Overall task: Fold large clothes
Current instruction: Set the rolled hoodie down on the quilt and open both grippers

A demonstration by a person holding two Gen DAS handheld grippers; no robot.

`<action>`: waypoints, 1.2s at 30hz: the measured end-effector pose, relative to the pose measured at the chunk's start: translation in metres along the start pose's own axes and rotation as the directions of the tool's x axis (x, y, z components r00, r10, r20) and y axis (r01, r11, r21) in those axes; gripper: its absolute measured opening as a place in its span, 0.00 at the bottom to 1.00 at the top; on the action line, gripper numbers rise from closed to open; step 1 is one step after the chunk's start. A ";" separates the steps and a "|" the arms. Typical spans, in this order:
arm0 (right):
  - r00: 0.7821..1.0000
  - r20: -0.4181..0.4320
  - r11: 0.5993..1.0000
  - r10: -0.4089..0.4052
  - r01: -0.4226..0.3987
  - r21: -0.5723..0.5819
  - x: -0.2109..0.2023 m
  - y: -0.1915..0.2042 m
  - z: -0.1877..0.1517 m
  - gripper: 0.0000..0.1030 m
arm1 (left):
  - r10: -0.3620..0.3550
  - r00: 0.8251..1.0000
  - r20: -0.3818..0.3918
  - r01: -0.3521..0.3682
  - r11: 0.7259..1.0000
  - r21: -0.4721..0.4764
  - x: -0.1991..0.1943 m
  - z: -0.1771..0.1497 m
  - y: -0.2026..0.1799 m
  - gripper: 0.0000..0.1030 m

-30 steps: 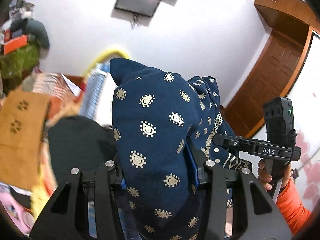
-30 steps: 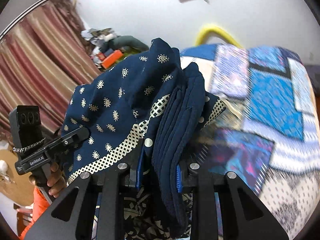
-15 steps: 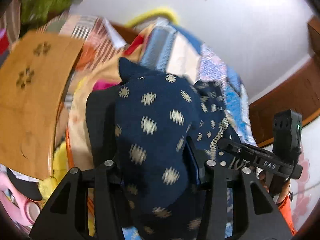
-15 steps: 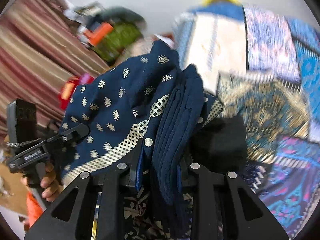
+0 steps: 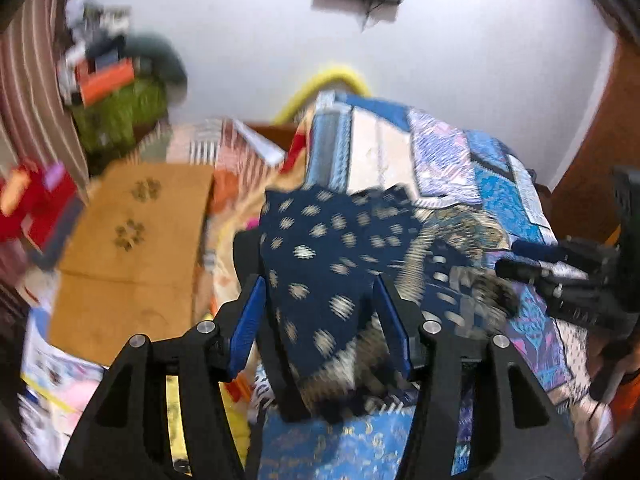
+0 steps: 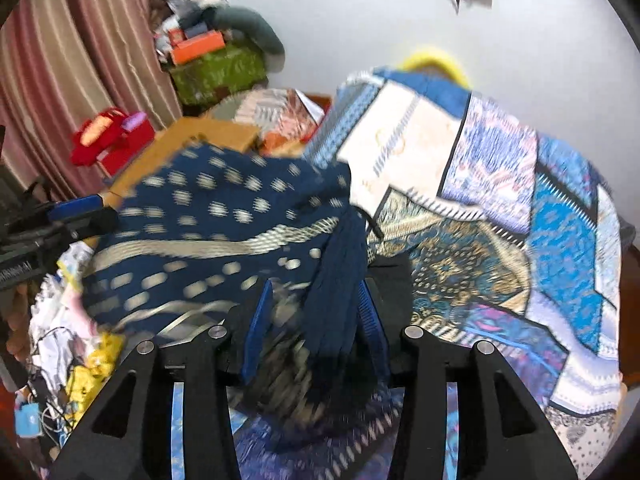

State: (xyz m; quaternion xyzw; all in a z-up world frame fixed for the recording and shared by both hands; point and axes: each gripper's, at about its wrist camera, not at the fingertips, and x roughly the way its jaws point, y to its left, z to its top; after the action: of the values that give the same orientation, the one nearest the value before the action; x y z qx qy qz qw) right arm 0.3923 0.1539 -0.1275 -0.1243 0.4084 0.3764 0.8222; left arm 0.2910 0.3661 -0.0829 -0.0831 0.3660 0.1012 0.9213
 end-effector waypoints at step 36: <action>0.733 0.681 0.996 -0.002 0.061 -0.063 -0.284 0.105 -0.127 0.84 | 0.205 0.725 0.657 -0.164 0.979 -0.125 -0.317 -0.147 -0.139 0.84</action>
State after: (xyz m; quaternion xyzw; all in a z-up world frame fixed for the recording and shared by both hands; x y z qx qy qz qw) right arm 0.1347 0.0140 0.0196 -0.0181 0.0621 0.3982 0.9150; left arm 0.0033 0.1584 0.0414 -0.0311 0.0164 0.2259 0.9735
